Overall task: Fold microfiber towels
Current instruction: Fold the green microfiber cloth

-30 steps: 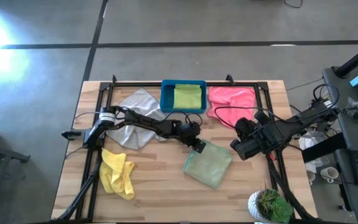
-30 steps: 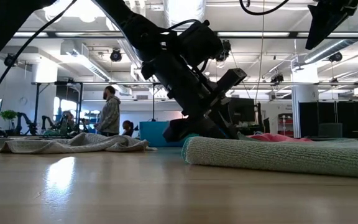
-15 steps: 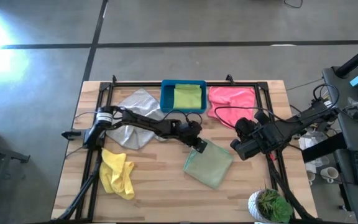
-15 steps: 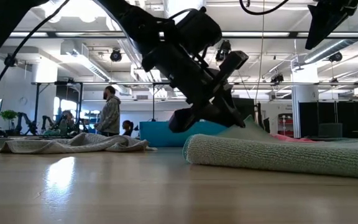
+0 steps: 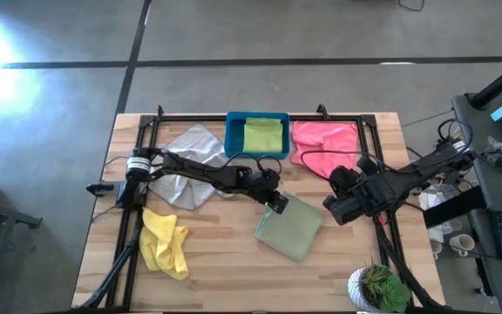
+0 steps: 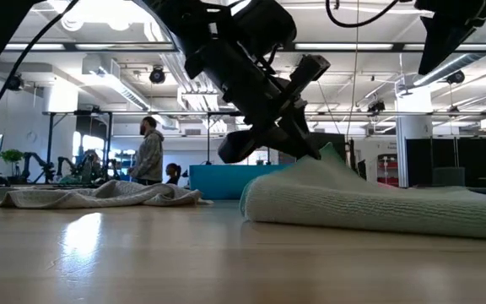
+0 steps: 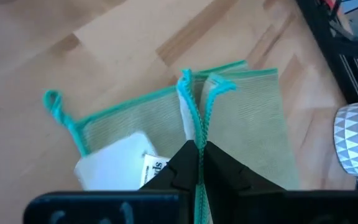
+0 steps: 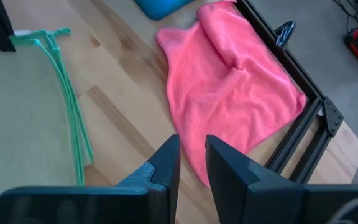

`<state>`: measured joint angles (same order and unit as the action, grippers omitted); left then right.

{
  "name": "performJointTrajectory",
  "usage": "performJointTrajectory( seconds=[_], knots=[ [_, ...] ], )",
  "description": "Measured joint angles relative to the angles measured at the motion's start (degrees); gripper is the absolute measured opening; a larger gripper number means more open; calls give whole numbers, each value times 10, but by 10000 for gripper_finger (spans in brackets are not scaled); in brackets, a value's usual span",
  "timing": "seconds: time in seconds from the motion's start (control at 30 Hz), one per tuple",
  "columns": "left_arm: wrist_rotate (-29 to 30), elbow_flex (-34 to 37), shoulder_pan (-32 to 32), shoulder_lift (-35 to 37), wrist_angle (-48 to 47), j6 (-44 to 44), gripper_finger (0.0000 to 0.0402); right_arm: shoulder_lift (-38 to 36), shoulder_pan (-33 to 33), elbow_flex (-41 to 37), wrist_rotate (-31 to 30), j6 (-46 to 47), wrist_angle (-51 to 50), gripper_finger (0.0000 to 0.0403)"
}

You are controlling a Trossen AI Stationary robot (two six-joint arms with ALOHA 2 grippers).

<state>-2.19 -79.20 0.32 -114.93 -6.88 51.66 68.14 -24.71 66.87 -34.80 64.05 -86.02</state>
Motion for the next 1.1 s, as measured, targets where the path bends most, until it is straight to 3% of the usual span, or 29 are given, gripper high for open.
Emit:
performJointTrajectory(
  seconds=[0.4, 0.7, 1.1],
  knots=[
    [13, 0, -5, 27, -17, 4, 8, -1, 0, -13, 8, 4, 2, 68],
    [45, 0, -7, 39, -65, 4, 8, -1, 0, -13, 8, 0, 5, 68],
    [93, 0, -19, 58, -62, 4, 8, -1, 0, -13, 8, -1, 10, 68]
  ],
)
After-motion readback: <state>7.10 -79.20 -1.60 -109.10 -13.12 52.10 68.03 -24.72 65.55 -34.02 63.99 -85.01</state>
